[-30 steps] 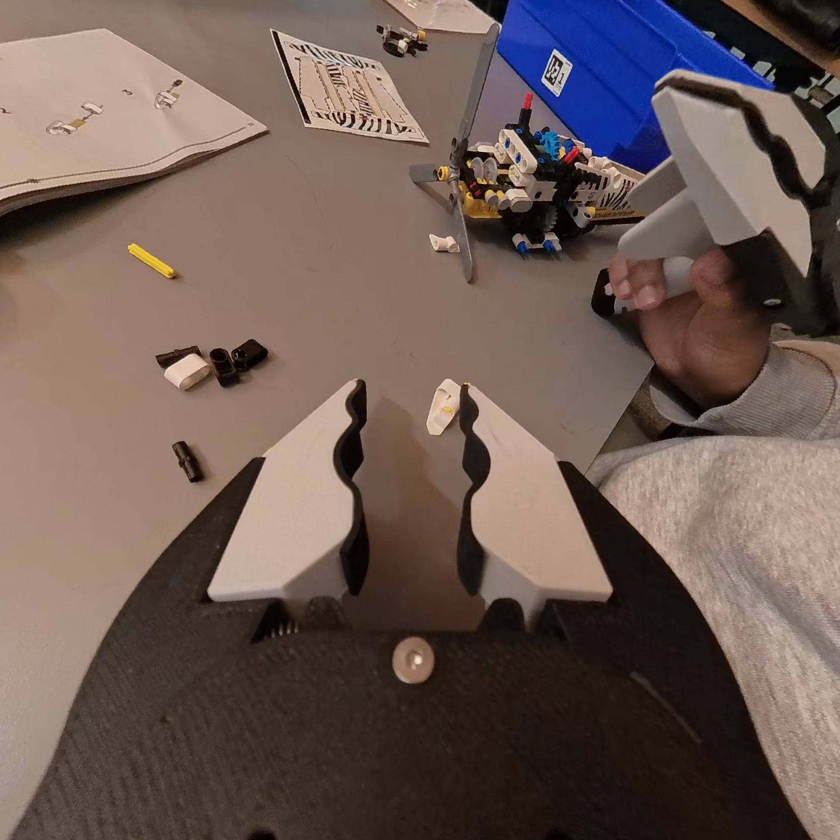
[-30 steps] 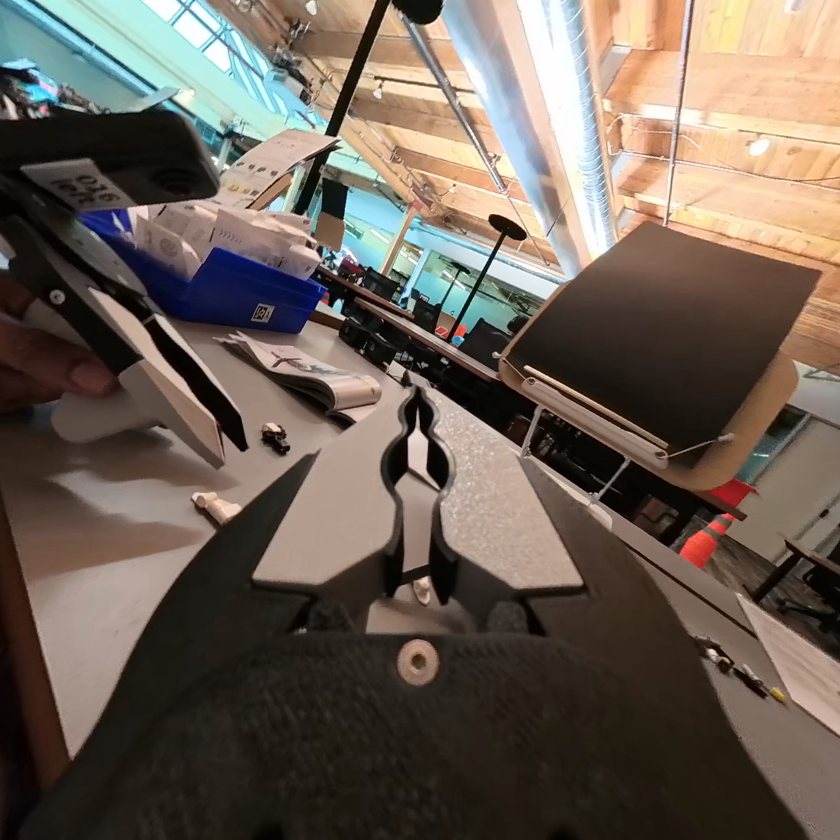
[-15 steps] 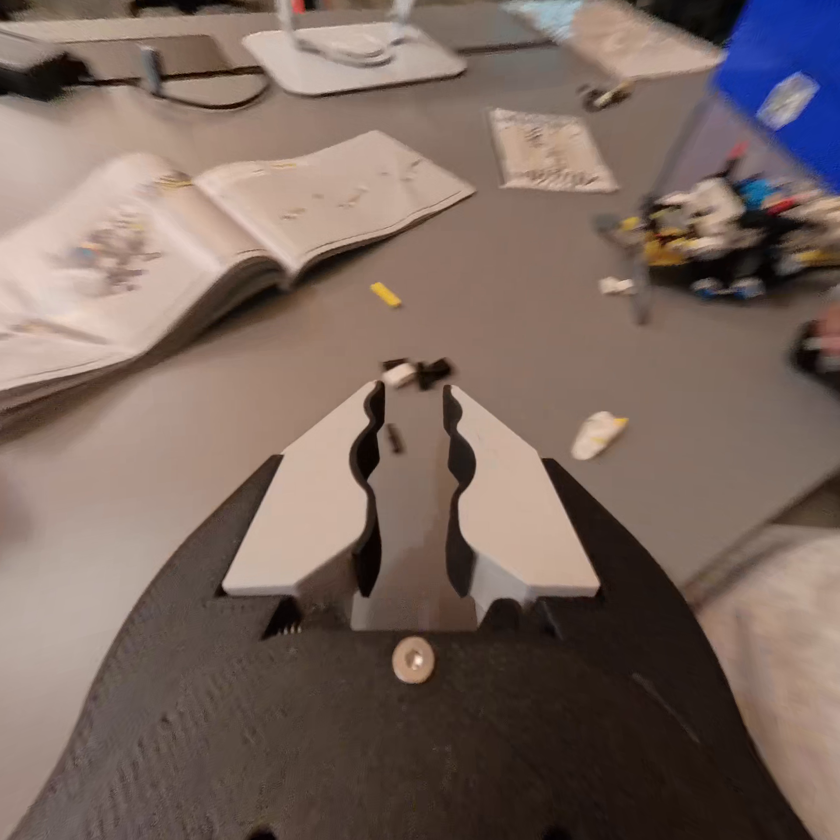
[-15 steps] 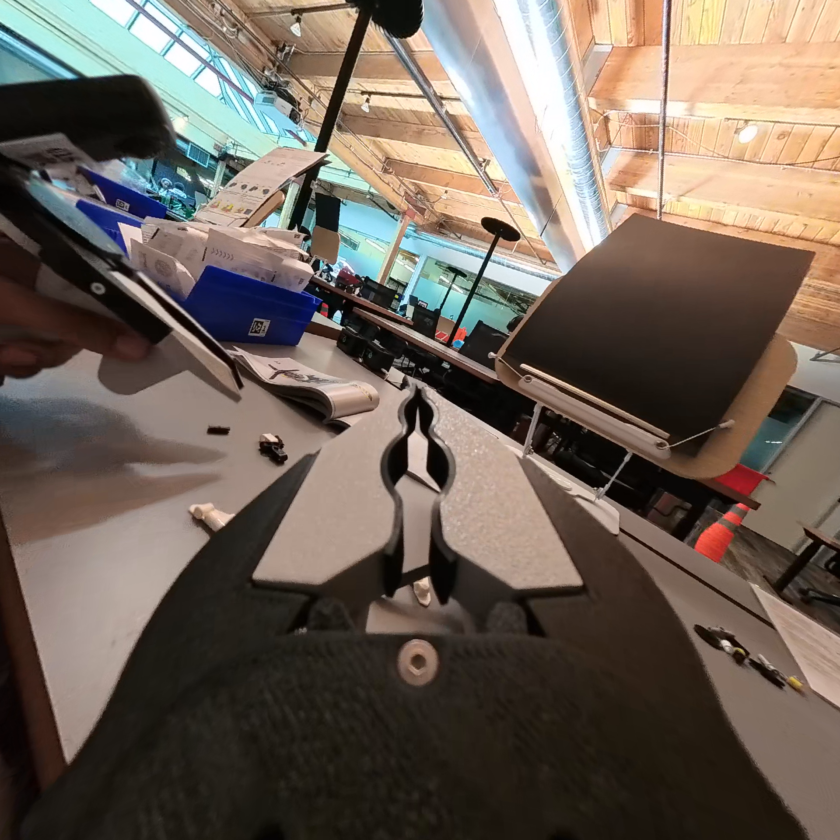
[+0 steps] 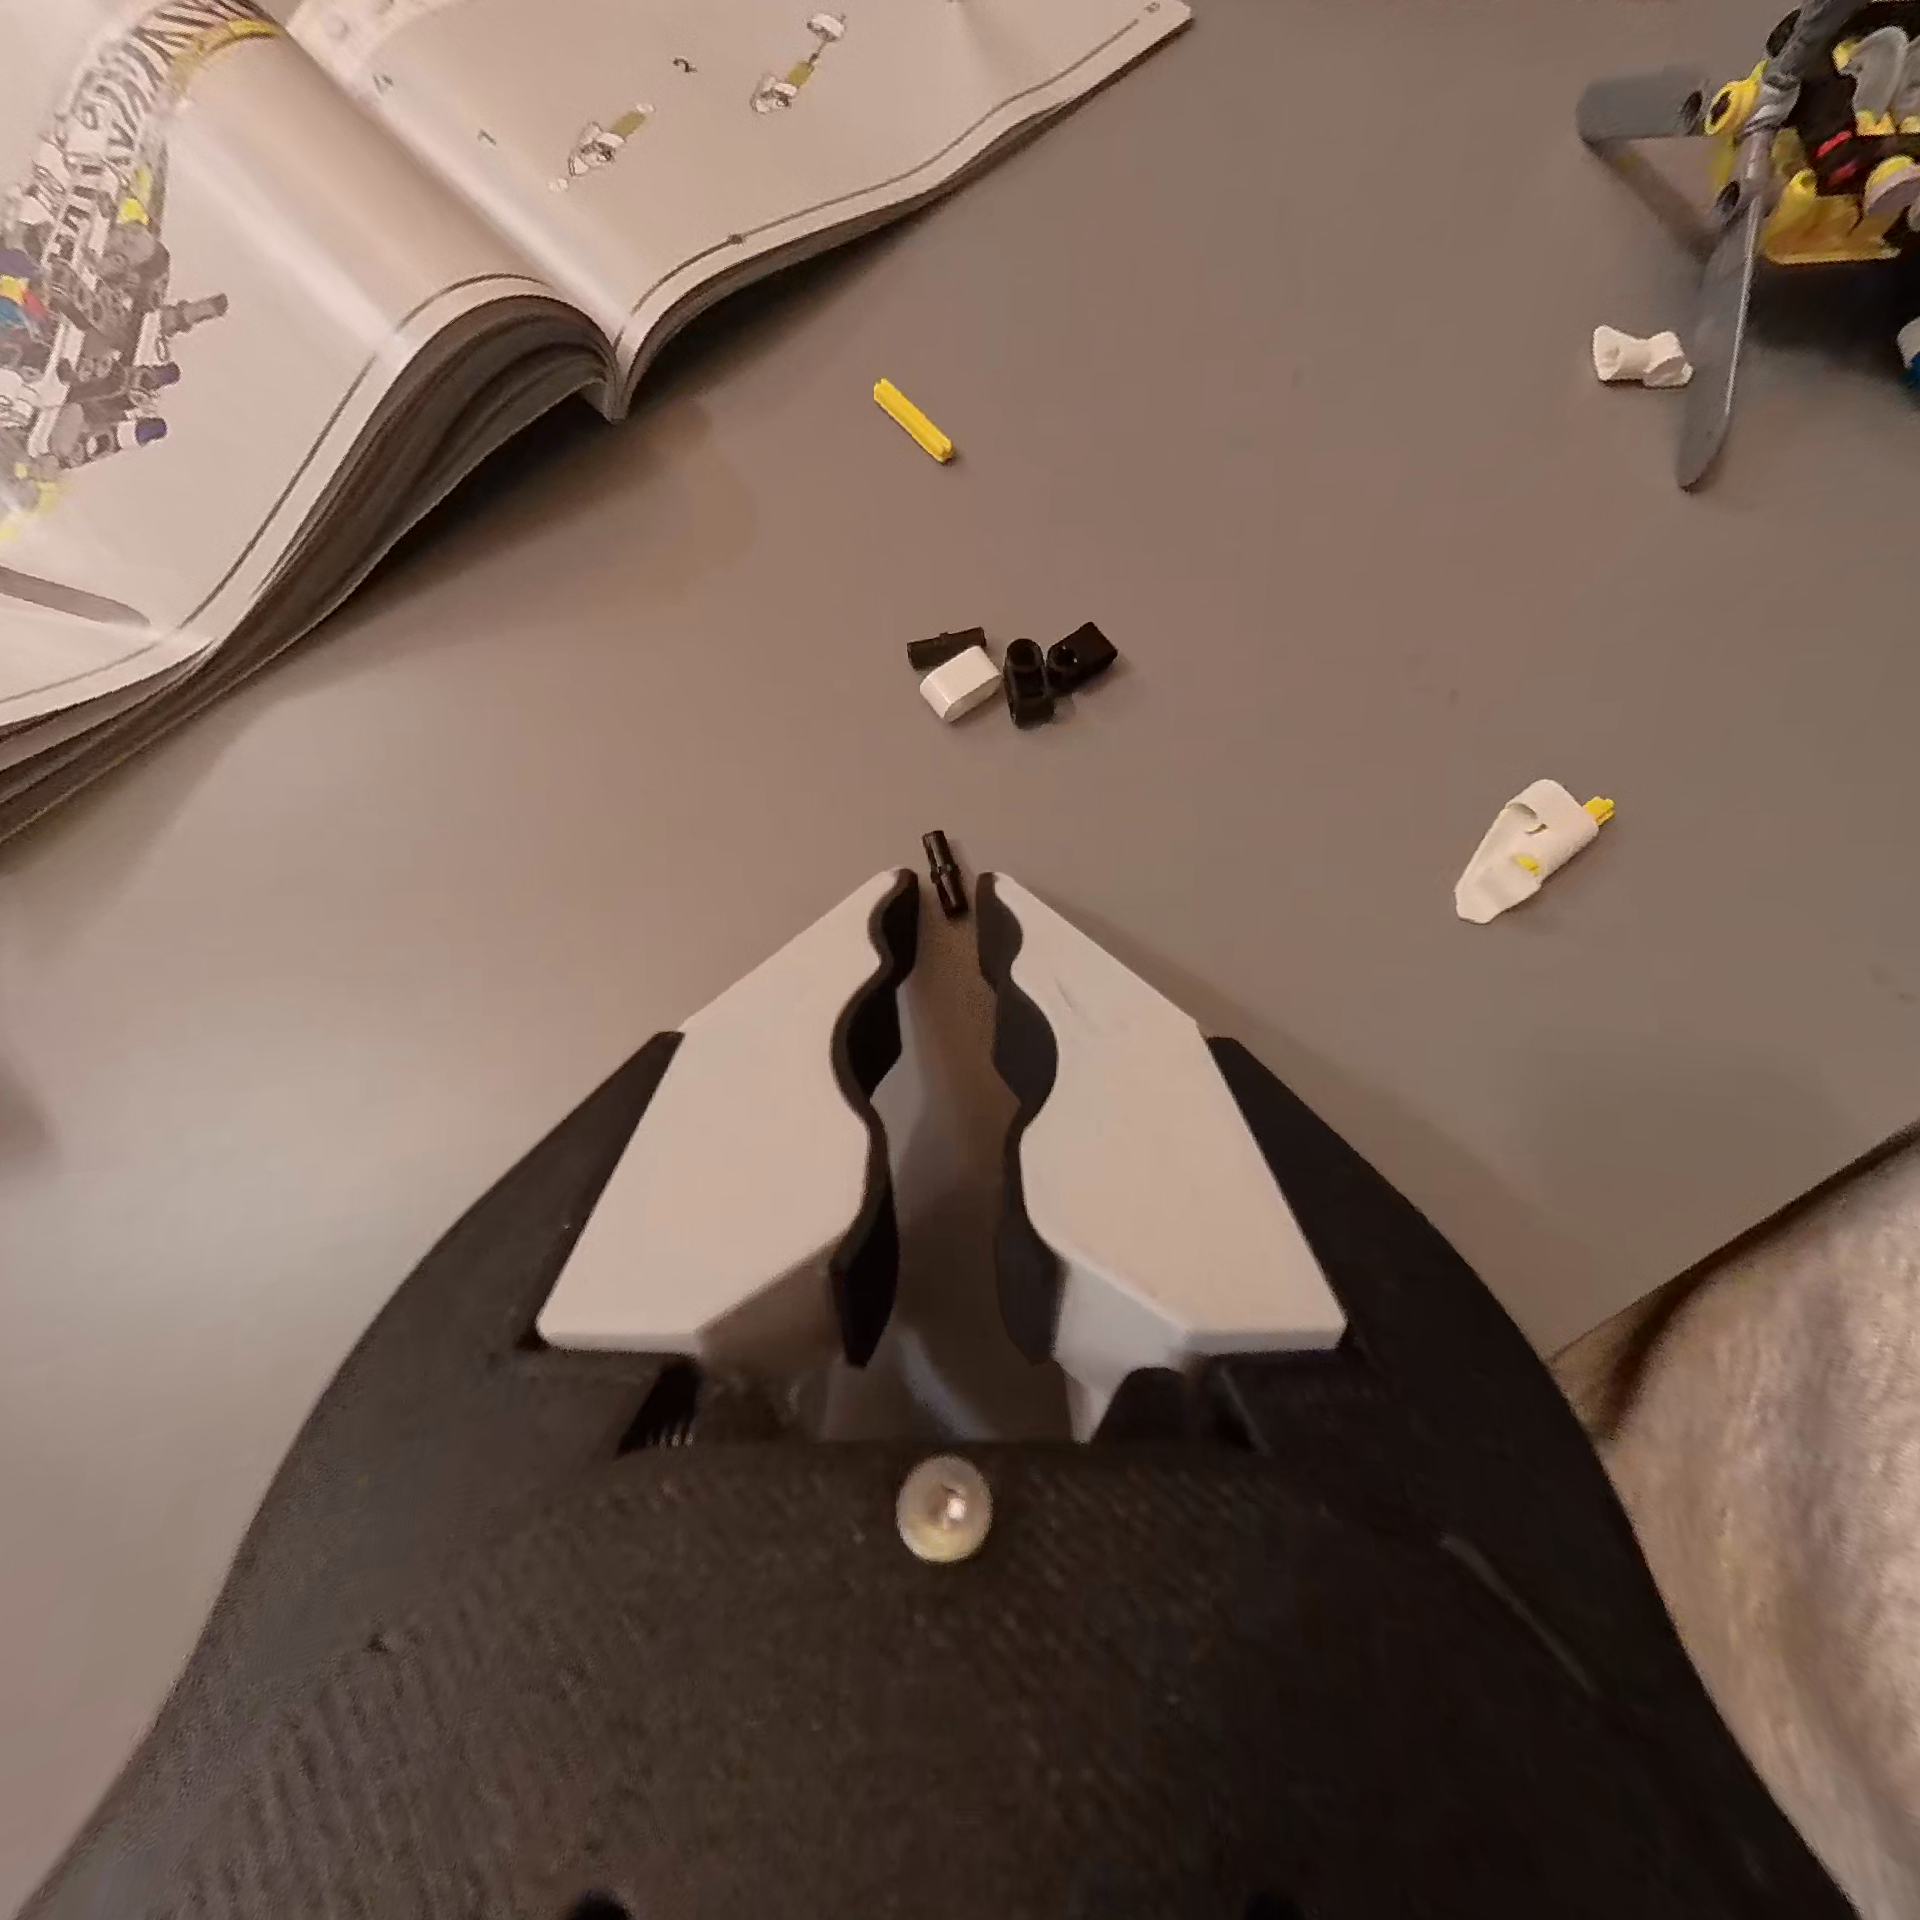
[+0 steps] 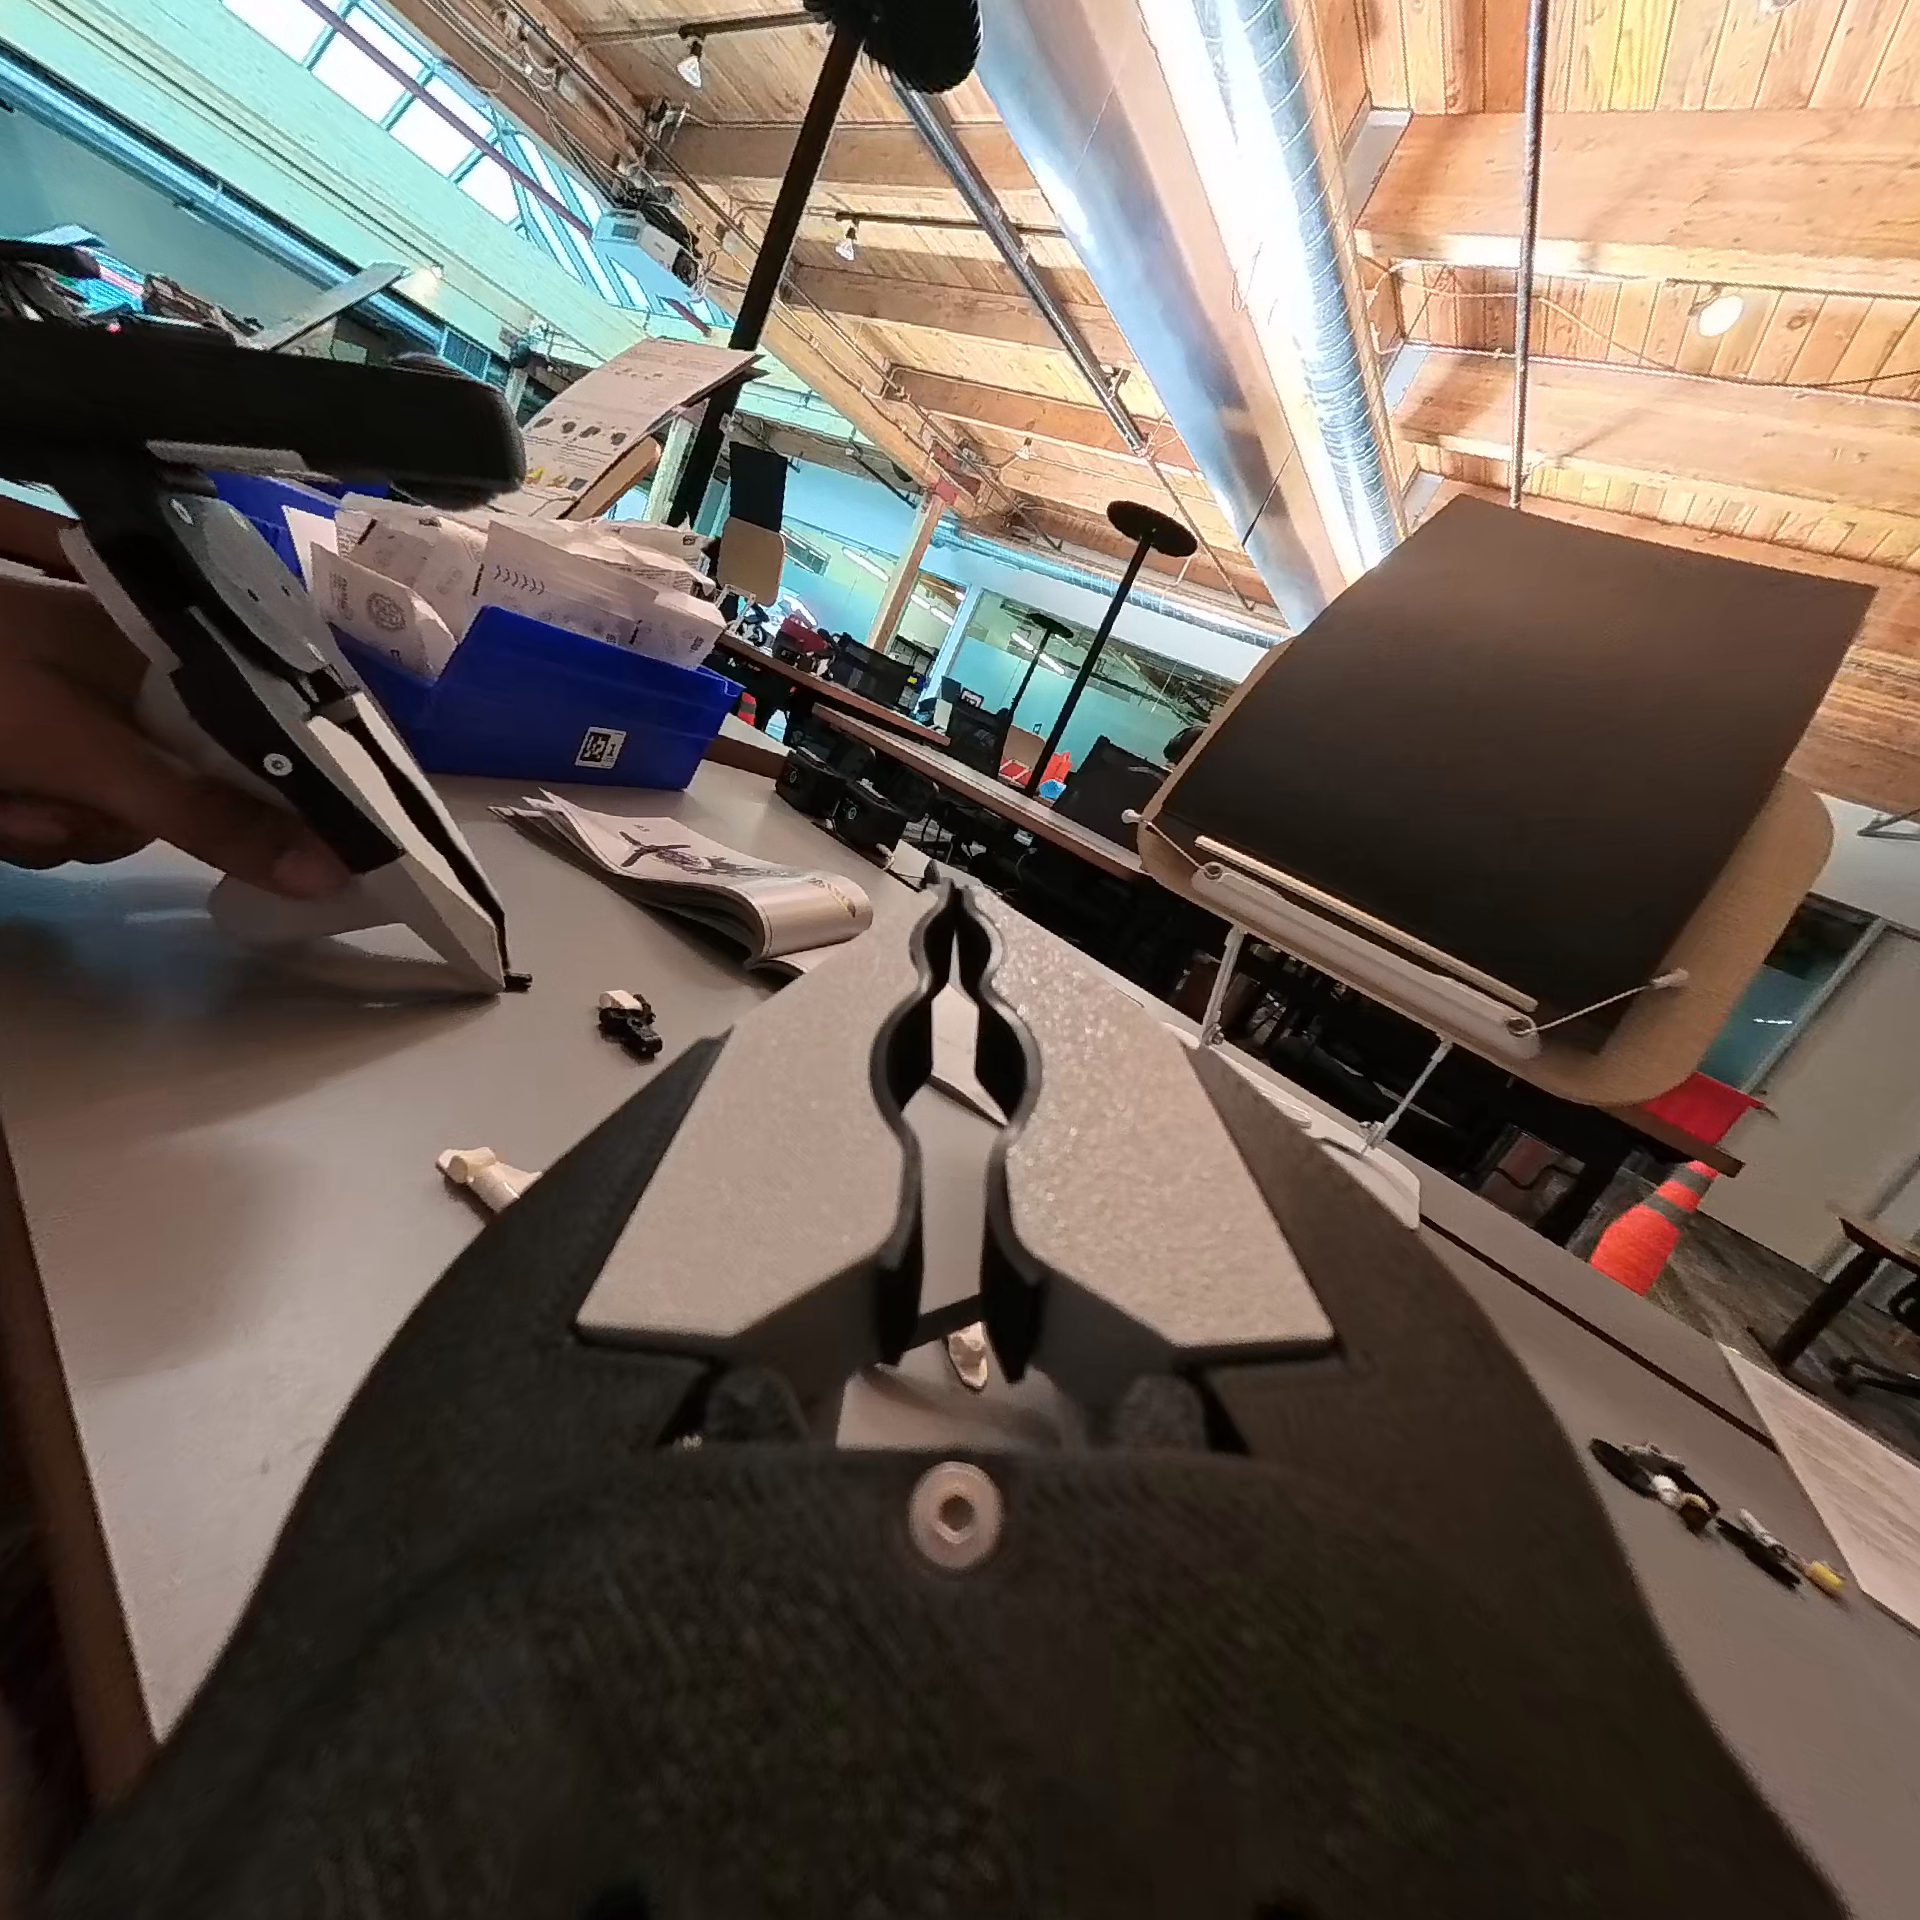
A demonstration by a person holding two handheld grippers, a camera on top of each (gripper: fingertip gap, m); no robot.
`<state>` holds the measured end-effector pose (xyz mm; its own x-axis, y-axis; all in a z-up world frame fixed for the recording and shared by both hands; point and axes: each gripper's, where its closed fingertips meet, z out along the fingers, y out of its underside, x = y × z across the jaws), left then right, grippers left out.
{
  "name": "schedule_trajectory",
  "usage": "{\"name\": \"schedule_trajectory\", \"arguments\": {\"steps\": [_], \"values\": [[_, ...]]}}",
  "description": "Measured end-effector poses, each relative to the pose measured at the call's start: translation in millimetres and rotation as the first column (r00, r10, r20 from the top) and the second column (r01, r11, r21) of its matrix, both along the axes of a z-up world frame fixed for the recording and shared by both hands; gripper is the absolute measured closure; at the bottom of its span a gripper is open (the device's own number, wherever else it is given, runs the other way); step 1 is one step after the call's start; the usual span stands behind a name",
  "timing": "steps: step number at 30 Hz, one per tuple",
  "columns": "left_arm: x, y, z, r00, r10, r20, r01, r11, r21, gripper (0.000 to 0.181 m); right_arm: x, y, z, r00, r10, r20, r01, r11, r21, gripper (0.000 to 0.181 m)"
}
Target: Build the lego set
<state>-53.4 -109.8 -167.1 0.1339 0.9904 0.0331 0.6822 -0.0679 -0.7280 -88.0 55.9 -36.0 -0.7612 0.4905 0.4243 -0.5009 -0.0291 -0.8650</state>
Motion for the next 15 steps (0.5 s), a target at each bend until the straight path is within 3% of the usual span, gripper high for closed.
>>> {"name": "schedule_trajectory", "arguments": {"steps": [5, 9, 12, 15], "values": [[0, 8, 6, 0.999, -0.039, -0.03, 0.04, 0.999, 0.031, 0.179, 1, -1, -1, 1.0, 0.002, -0.004, -0.002, 1.0, 0.001, 0.181], [-1, 50, 40, 0.966, -0.173, -0.192, 0.216, 0.949, 0.232, 0.179, 8, 3, 9, 0.999, 0.043, -0.006, -0.043, 0.998, -0.054, 0.181], [0, 74, 74, 0.934, -0.153, -0.324, 0.296, 0.838, 0.458, 0.179, 19, 5, 21, 0.986, 0.155, 0.06, -0.145, 0.98, -0.139, 0.181], [0, 87, 105, 0.918, -0.058, -0.393, 0.35, 0.583, 0.733, 0.18, 30, -17, 12, 0.968, 0.219, 0.12, -0.217, 0.976, -0.022, 0.181]]}}
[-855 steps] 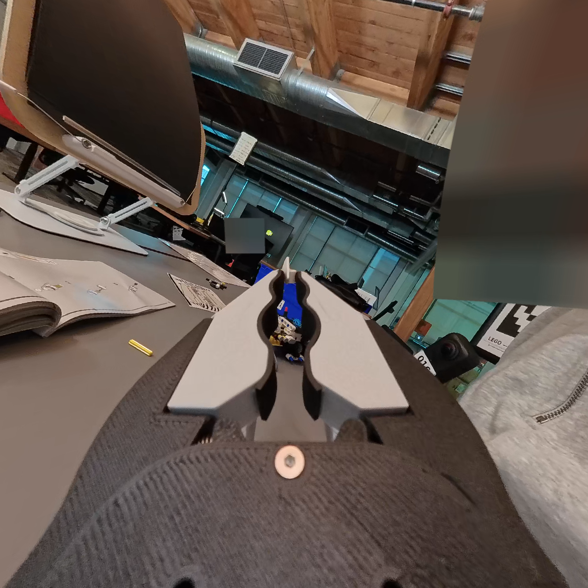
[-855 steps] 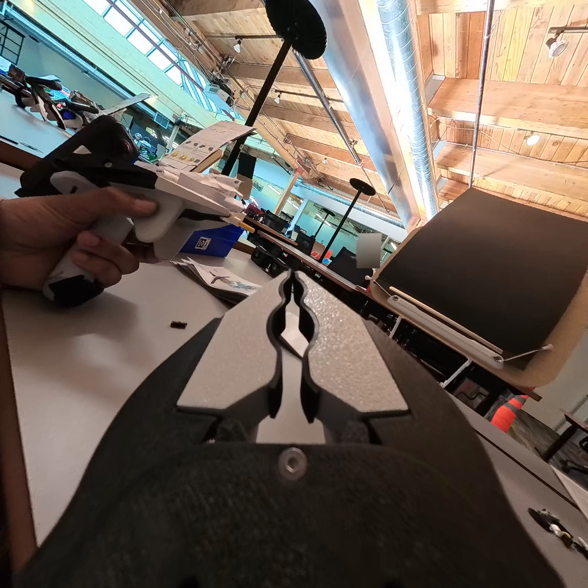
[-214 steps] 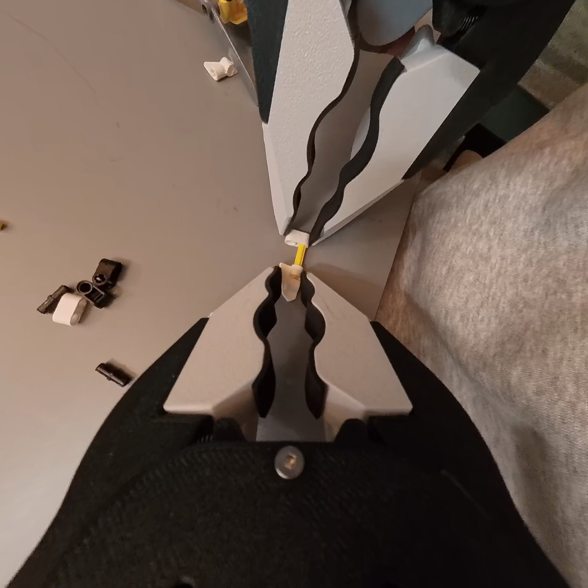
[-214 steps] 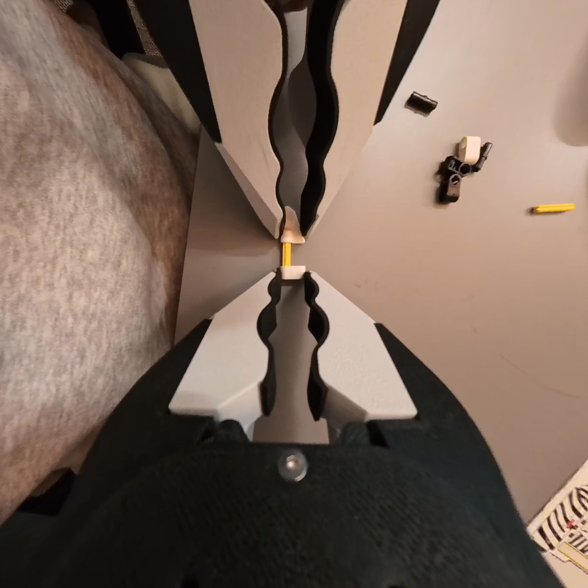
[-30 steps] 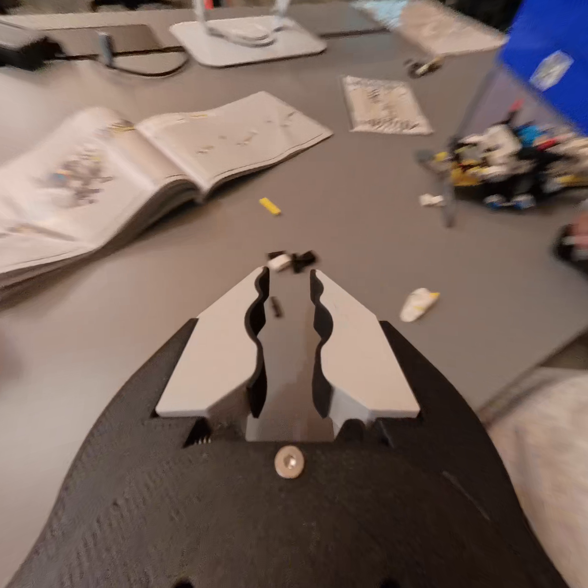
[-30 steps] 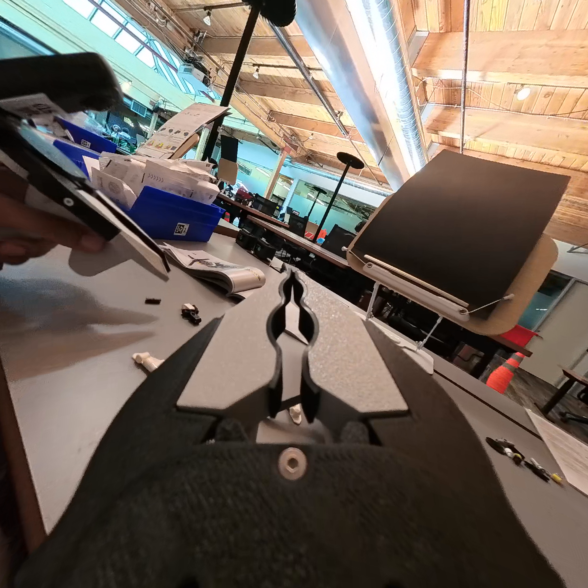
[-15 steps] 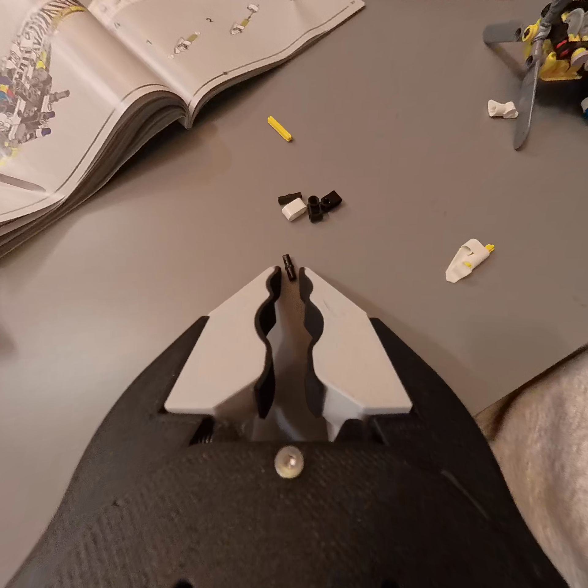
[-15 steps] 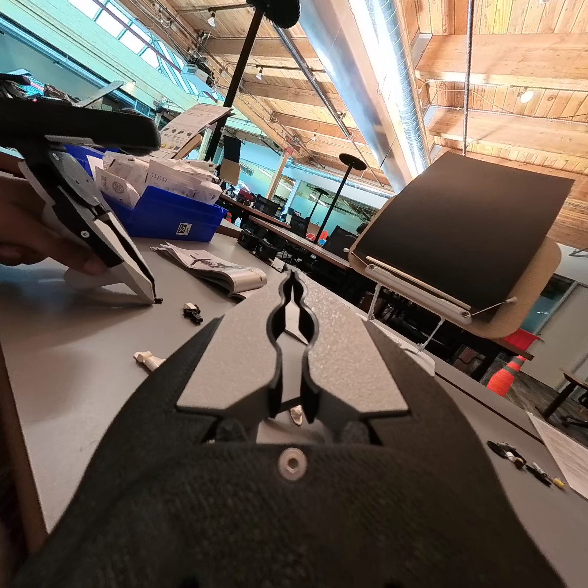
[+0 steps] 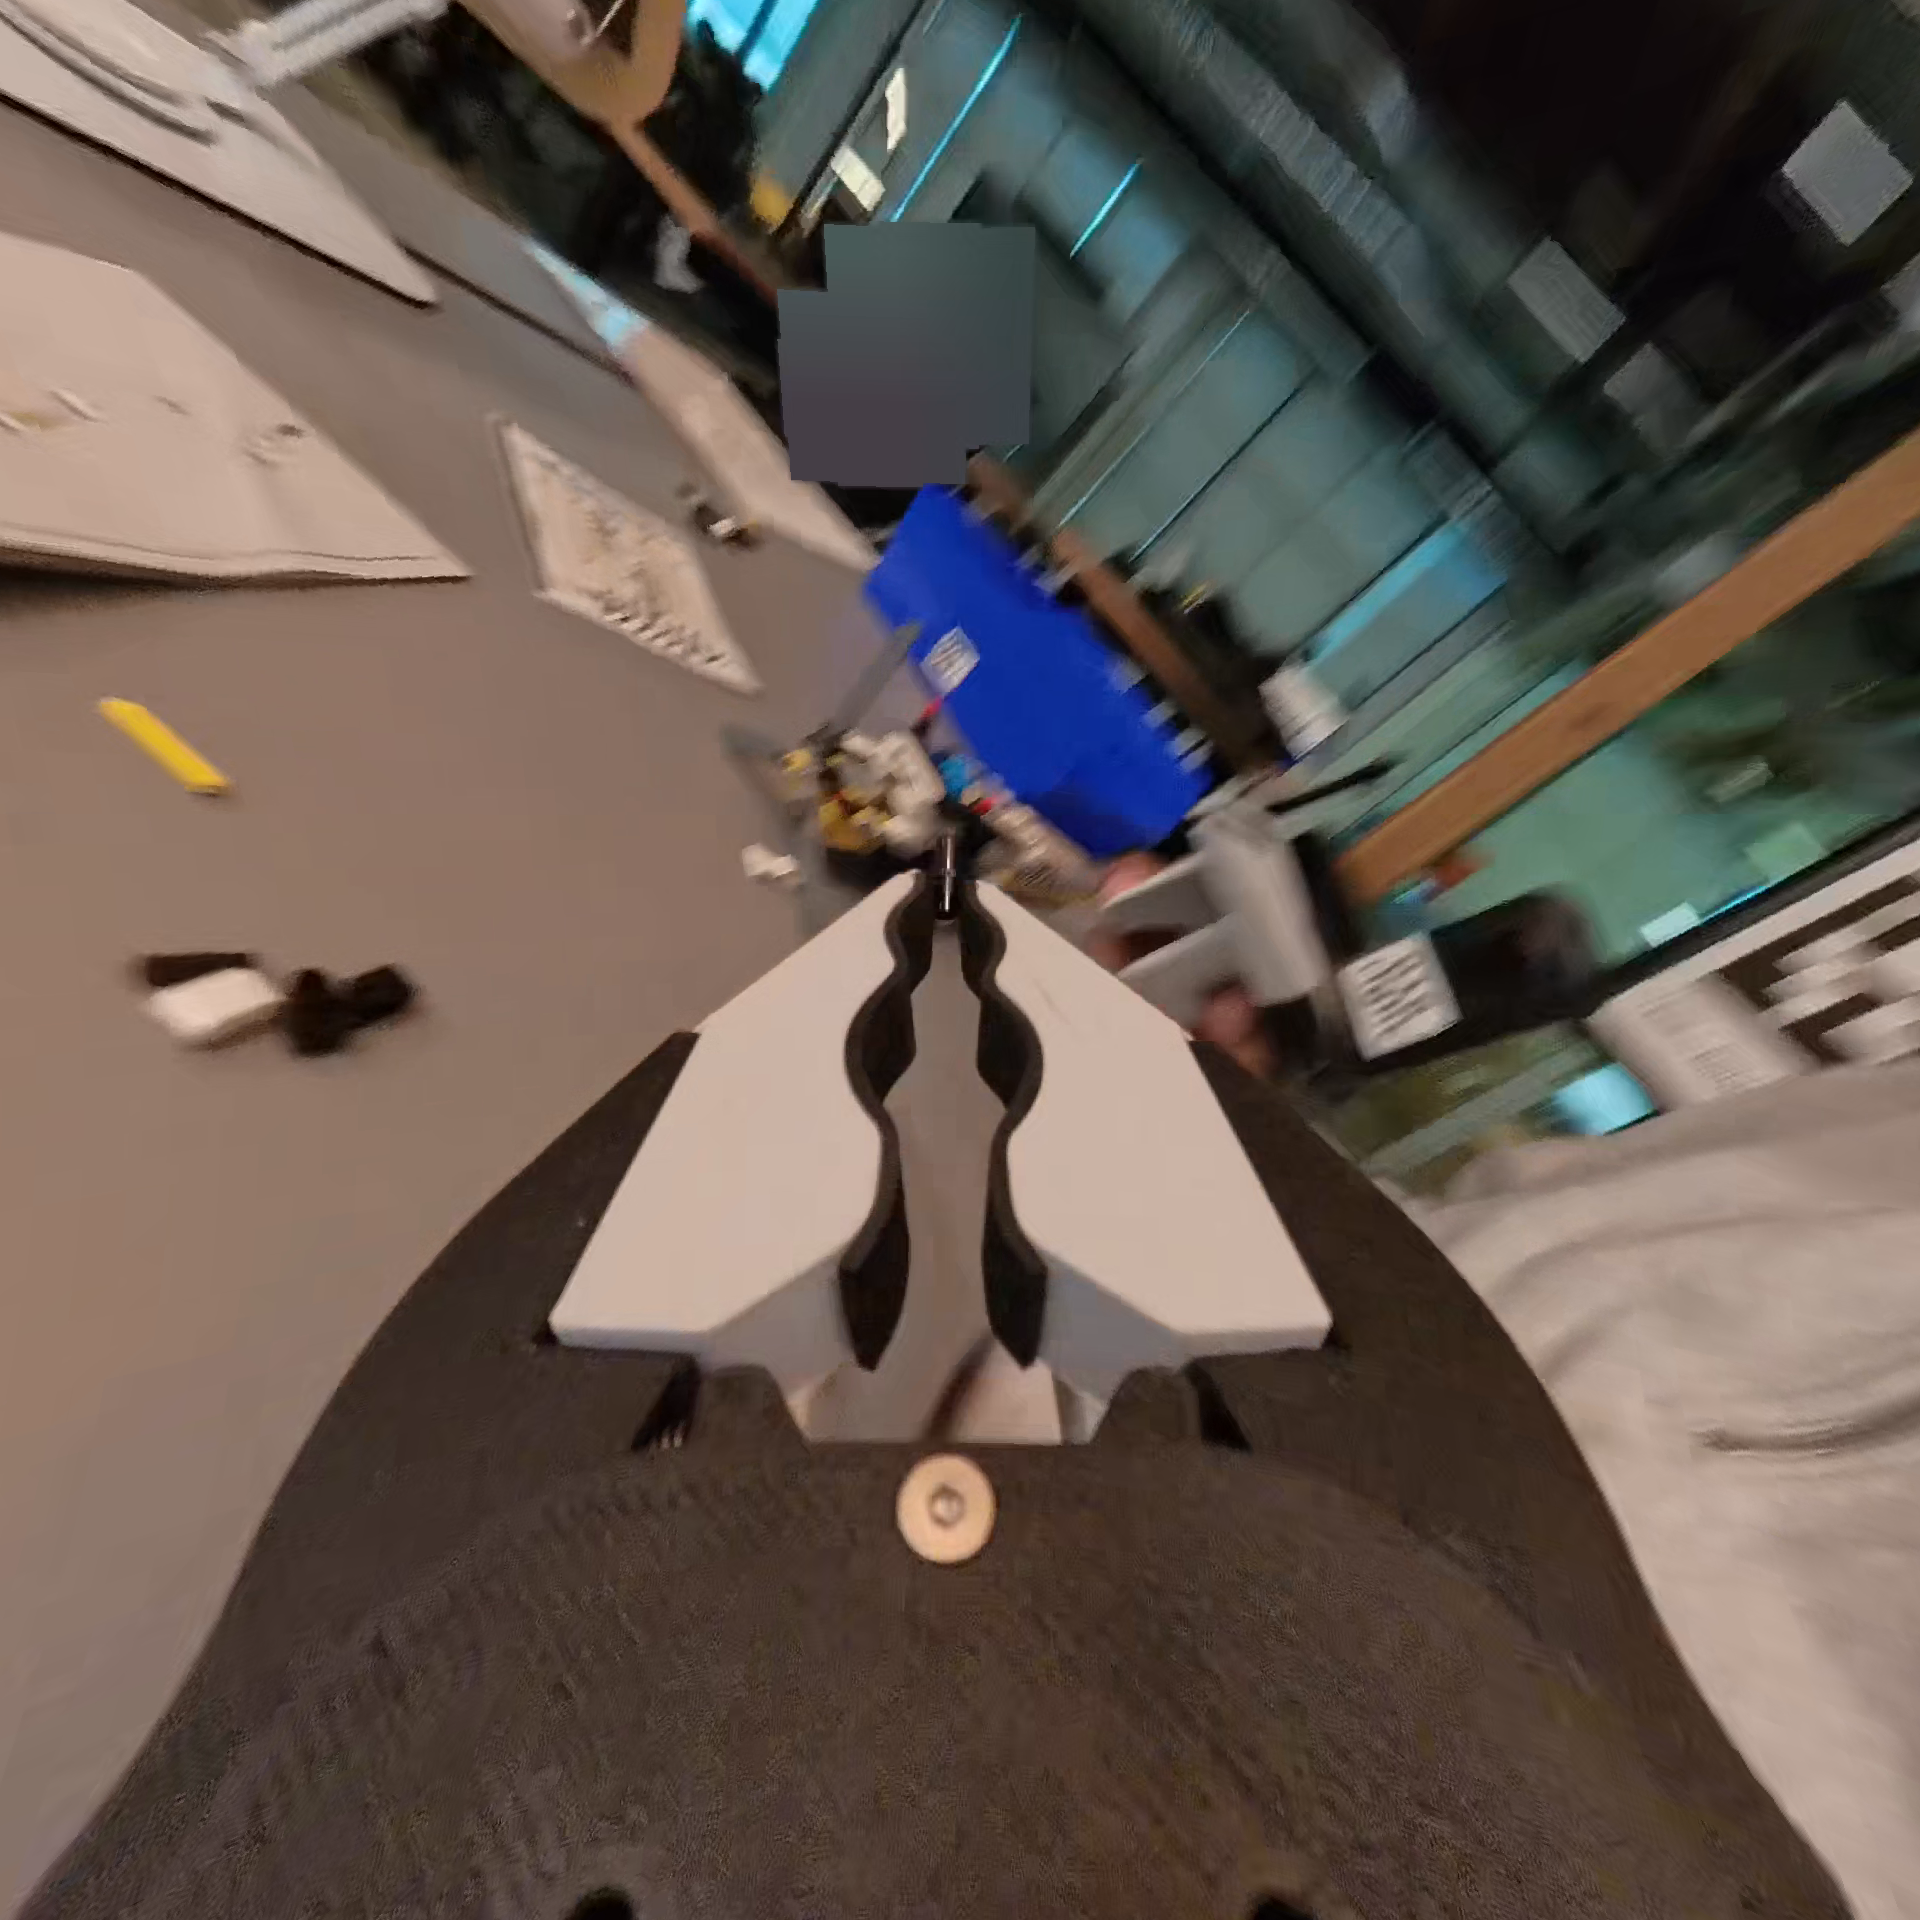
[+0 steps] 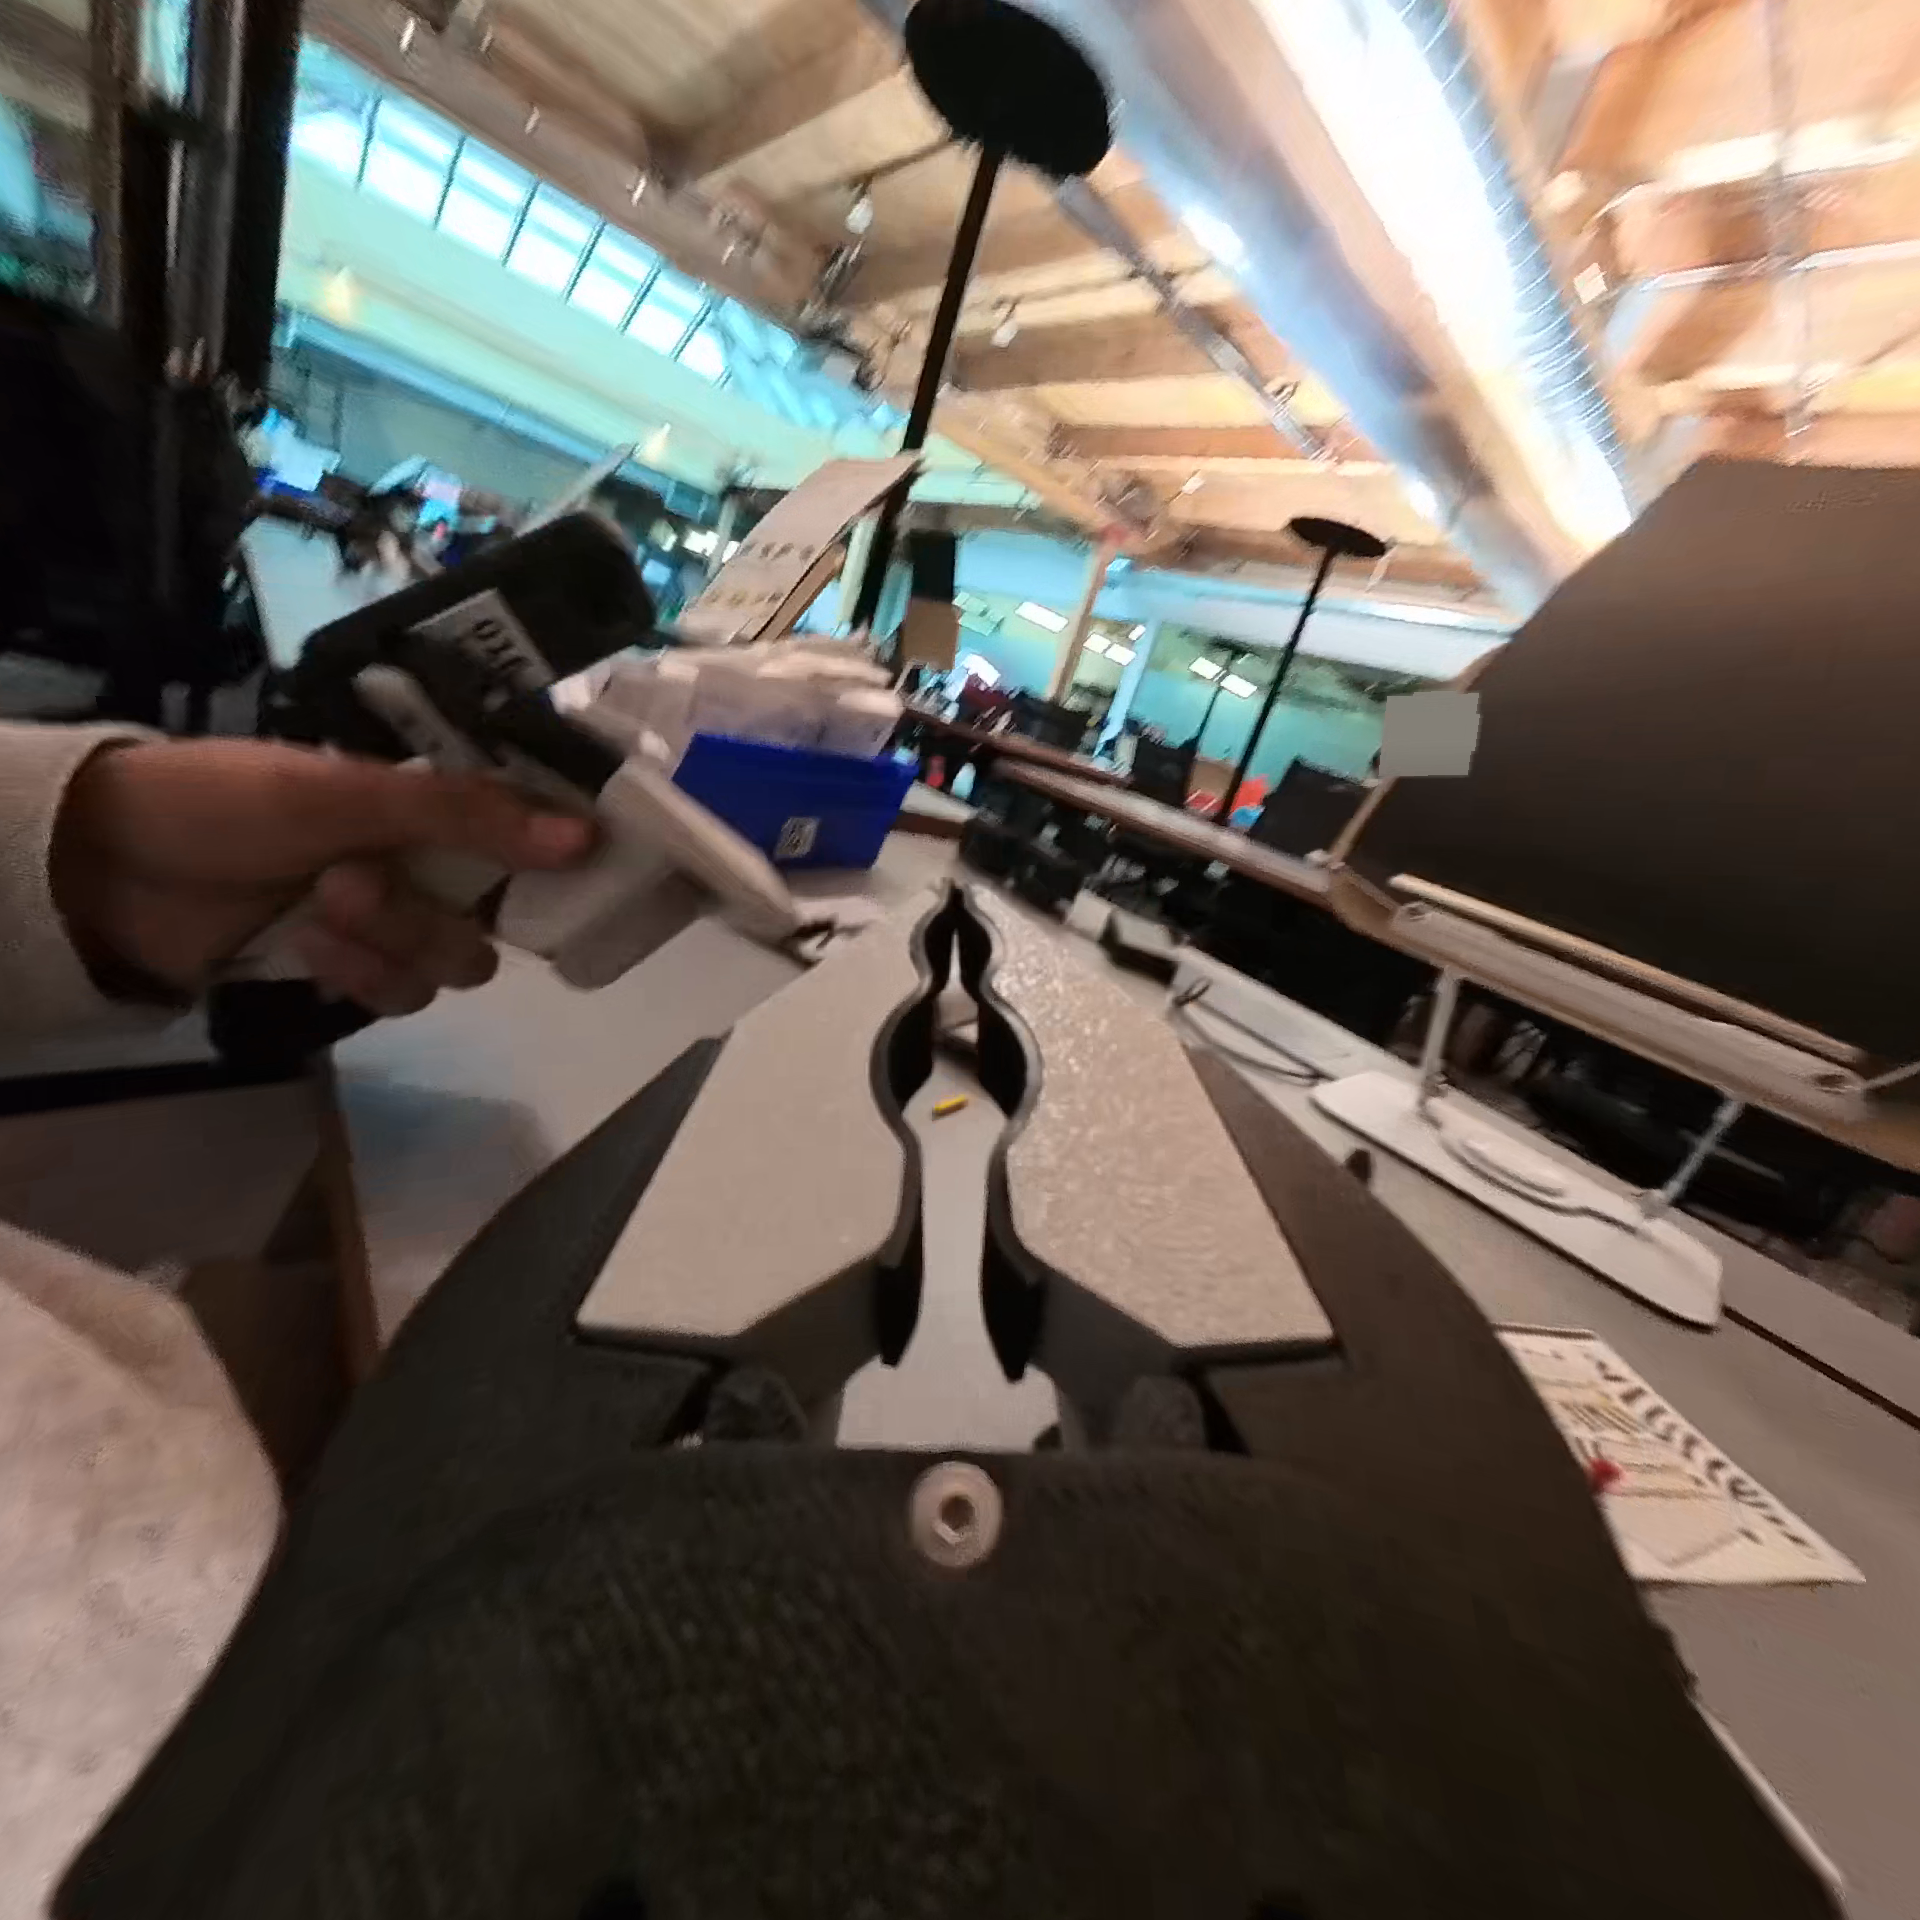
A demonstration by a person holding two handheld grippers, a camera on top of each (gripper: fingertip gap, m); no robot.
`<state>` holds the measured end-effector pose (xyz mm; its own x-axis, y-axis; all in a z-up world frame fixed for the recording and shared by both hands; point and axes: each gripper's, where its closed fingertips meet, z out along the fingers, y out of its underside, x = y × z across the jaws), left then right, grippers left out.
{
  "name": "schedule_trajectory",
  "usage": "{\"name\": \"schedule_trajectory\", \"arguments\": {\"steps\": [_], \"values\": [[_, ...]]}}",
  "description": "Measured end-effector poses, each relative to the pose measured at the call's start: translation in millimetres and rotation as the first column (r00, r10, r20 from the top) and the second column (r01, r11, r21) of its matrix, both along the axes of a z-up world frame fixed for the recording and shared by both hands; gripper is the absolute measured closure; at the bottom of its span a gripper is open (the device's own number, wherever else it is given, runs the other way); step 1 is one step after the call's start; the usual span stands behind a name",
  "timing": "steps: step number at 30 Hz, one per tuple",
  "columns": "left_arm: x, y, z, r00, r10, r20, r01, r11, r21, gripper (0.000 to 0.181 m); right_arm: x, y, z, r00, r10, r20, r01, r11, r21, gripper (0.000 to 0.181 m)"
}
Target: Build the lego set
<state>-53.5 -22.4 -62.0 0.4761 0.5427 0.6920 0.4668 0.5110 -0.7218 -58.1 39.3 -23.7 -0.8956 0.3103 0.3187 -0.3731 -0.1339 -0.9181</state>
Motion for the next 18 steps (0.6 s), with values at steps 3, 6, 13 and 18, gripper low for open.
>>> {"name": "schedule_trajectory", "arguments": {"steps": [3, 6, 13, 18], "values": [[-1, 6, 18, 0.999, -0.038, 0.0, 0.036, 0.945, 0.324, 0.18, 7, -16, -8, 0.999, -0.008, -0.053, 0.014, 0.993, 0.114, 0.181], [0, 19, 24, 0.993, -0.115, 0.008, 0.094, 0.849, 0.519, 0.18, 14, -25, -9, 0.984, -0.033, -0.175, 0.061, 0.985, 0.16, 0.179], [3, 45, 27, 0.978, -0.211, 0.001, 0.164, 0.761, 0.628, 0.18, 12, -33, -17, 0.973, -0.062, -0.22, 0.109, 0.972, 0.208, 0.166], [4, 49, 27, 0.976, -0.22, -0.005, 0.178, 0.776, 0.606, 0.179, 12, -30, -16, 0.982, -0.035, -0.185, 0.072, 0.977, 0.201, 0.173]]}}
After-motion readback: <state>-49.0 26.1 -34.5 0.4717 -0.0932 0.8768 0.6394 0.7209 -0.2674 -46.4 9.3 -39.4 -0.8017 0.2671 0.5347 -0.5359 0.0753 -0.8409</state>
